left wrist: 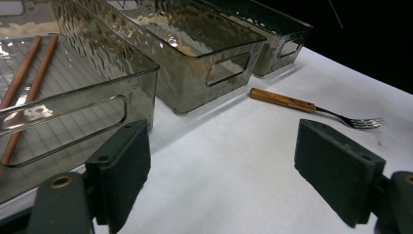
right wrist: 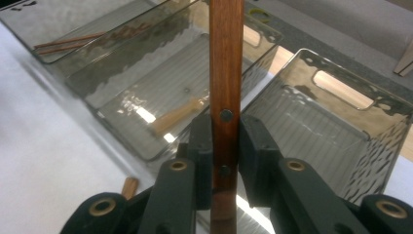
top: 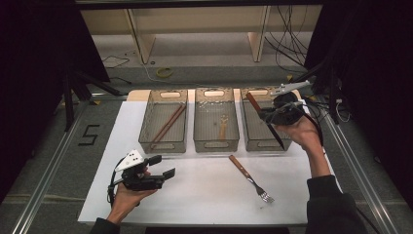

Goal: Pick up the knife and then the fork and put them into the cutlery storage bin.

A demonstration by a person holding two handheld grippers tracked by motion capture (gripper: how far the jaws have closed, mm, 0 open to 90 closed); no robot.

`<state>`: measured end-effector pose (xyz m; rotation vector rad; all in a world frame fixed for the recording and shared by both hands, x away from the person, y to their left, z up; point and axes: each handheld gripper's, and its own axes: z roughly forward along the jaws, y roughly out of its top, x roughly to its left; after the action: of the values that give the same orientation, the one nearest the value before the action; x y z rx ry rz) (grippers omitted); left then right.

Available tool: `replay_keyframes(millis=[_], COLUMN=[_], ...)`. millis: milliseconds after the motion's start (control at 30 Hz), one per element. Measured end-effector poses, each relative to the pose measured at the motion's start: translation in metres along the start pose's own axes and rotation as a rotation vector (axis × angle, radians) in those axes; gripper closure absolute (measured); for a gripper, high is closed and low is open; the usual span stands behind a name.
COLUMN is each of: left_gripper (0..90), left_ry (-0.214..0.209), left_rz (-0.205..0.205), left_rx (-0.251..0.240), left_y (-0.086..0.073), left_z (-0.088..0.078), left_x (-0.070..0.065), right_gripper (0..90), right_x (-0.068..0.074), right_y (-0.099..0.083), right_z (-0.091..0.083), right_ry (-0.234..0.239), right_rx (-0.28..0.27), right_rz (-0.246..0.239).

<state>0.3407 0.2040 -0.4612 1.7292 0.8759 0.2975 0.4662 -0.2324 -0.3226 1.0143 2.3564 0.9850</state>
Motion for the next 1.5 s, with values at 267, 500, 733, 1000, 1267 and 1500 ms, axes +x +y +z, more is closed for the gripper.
replay_keyframes(millis=[267, 500, 733, 1000, 1267, 1500], left_gripper=[20.2, 20.2, 20.2, 20.0, 20.0, 20.0], left_ry=[-0.003, -0.003, -0.003, -0.004, -0.004, -0.006], left_rz=[0.0, -0.001, -0.001, -0.004, -0.003, -0.002], left_rx=[-0.001, -0.002, 0.001, 0.002, 0.001, 0.002], left_y=[-0.001, -0.001, -0.001, -0.002, -0.002, -0.002], left_z=[-0.001, -0.001, 0.0, 0.001, 0.001, 0.001], left_x=[-0.001, 0.0, -0.001, 0.0, 0.0, -0.001], right_gripper=[77.5, 77.4, 77.4, 77.4, 77.3, 77.3], right_x=[-0.019, -0.034, -0.045, -0.053, -0.057, -0.058], right_y=[0.007, 0.008, 0.008, 0.006, 0.001, -0.01], right_z=[0.011, 0.02, 0.03, 0.039, 0.049, 0.06], right_ry=[-0.038, -0.072, -0.1, -0.125, -0.138, -0.145], right_rx=[0.004, 0.002, 0.006, 0.011, 0.03, 0.056], right_rz=[0.034, 0.07, 0.086, 0.101, 0.116, 0.131])
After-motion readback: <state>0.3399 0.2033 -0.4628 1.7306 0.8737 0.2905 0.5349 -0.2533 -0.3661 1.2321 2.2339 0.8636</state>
